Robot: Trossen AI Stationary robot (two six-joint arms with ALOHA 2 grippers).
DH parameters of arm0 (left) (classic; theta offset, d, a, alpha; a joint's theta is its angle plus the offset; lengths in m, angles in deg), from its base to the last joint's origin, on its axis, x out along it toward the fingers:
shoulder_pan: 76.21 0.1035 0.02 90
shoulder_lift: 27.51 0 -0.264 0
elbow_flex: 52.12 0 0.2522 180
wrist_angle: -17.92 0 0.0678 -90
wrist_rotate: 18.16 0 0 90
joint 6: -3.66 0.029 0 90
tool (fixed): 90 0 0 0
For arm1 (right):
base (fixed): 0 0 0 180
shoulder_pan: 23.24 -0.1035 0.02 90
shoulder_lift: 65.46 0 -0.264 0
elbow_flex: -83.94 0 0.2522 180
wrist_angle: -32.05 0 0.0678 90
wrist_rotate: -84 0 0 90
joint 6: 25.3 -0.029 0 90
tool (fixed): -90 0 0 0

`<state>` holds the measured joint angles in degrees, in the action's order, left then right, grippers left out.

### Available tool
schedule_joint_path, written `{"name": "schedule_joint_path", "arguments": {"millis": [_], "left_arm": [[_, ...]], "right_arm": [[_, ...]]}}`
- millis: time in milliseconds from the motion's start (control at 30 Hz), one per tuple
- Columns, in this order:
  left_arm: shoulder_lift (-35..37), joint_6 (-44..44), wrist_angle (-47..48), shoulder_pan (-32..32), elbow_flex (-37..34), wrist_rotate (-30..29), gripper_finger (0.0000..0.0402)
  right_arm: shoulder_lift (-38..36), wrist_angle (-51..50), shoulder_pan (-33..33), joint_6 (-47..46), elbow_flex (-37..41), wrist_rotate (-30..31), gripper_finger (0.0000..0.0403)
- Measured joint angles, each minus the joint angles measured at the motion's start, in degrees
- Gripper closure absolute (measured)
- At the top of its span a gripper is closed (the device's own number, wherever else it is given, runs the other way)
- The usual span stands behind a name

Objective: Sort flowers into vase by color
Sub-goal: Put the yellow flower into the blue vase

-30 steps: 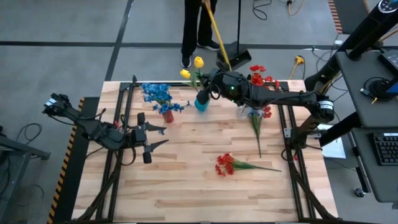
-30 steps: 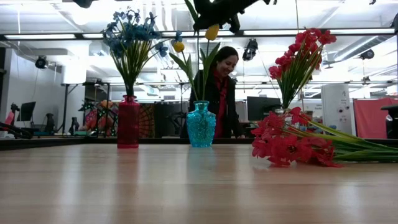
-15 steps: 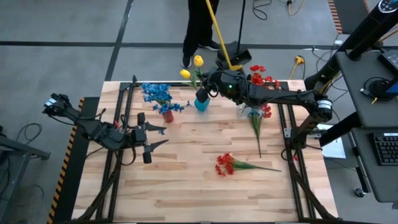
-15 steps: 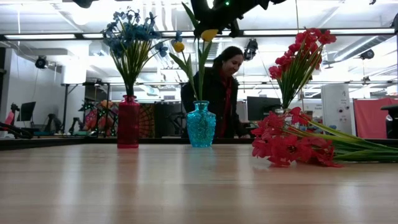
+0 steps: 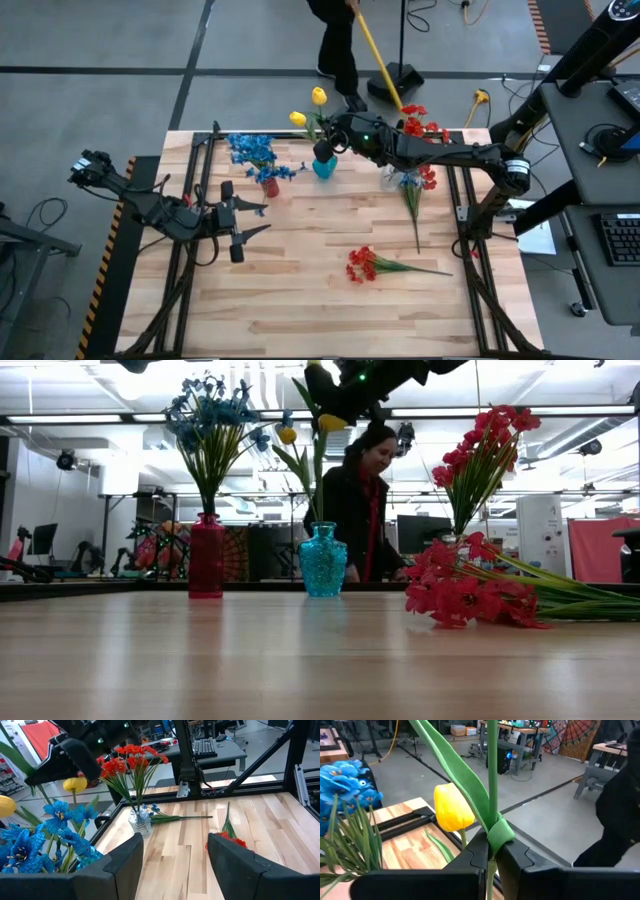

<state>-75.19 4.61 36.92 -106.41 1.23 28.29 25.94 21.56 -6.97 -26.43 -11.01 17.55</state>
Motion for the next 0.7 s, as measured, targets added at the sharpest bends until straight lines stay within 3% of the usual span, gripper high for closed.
{"name": "schedule_joint_path", "arguments": {"millis": [700], "left_arm": [[0.0,0.0,0.2,0.0,0.0,0.0,0.0198]], "right_arm": [[0.0,-3.1,0.0,-3.5,0.0,0.5,0.0281]]}}
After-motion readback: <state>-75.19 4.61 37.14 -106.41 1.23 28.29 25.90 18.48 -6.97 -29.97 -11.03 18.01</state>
